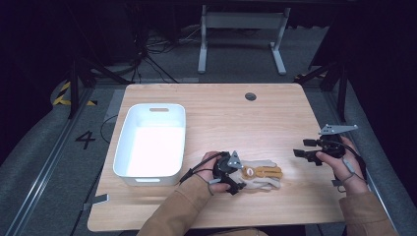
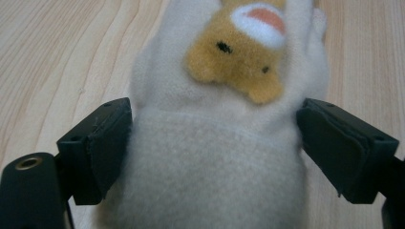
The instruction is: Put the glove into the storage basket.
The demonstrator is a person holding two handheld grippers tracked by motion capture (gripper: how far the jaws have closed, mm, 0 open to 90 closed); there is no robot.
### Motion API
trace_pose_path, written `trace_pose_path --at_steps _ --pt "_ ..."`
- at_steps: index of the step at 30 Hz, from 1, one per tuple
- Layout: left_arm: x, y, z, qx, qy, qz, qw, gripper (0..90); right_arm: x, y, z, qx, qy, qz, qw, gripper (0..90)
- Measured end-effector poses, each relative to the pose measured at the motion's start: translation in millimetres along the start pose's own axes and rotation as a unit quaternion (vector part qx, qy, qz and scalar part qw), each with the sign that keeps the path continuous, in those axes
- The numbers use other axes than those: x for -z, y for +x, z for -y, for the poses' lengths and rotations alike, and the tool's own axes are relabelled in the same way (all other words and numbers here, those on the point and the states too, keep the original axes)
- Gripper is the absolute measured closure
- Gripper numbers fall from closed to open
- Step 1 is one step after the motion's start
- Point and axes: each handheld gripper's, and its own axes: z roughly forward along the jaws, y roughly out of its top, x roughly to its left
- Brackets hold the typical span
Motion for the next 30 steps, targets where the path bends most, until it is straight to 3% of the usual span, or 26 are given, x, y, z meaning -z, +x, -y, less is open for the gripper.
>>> trace_pose_path --at_steps 8,13,18,24,30 --pt "-12.8 -1.3 -1.1 -0.007 0.017 -0.001 0.9998 9.9 -0.4 -0.4 0.4 0.0 0.001 0.0 1.0 30.6" --pt "-15.4 -1.8 -4.3 0.005 0.021 0.002 0.9998 9.9 -1.3 0.0 0.5 -0.001 0.002 0.0 1.0 30.6" --pt "-18.1 -0.3 -5.2 0.001 0.013 0.004 0.9999 10.0 -2.3 -0.2 0.8 0.001 0.003 -0.002 1.0 30.6" --pt "-23.1 -2.9 -5.9 0.006 0.011 0.003 0.9999 1.4 -2.3 0.3 0.5 0.003 0.002 -0.001 1.0 30.6" --pt "-25.1 -4.3 -6.1 0.009 0.004 0.0 1.0 1.0 -3.1 0.3 0.7 0.002 0.004 -0.002 1.0 30.6"
